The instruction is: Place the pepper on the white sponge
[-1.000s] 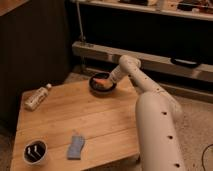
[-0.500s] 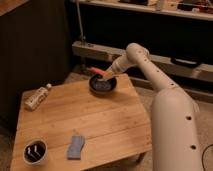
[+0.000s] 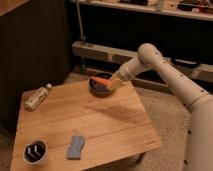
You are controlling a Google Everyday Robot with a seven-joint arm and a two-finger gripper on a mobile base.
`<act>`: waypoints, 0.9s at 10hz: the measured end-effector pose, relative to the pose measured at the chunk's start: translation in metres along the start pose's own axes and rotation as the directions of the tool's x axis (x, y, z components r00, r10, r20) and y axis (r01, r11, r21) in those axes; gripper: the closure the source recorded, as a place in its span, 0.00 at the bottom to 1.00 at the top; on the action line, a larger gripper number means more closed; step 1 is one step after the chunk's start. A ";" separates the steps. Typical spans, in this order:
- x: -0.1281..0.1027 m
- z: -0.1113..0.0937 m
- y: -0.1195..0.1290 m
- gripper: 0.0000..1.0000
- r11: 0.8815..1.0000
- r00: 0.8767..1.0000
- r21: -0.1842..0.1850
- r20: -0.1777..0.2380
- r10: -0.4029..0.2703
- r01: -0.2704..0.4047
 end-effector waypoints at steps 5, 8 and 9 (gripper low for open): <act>0.008 -0.019 0.087 1.00 0.999 1.000 -0.032 0.001 -0.020 0.020; -0.005 -0.015 0.077 1.00 0.999 0.999 0.017 0.008 -0.041 0.041; -0.006 -0.014 0.077 1.00 0.999 0.999 0.016 0.008 -0.043 0.043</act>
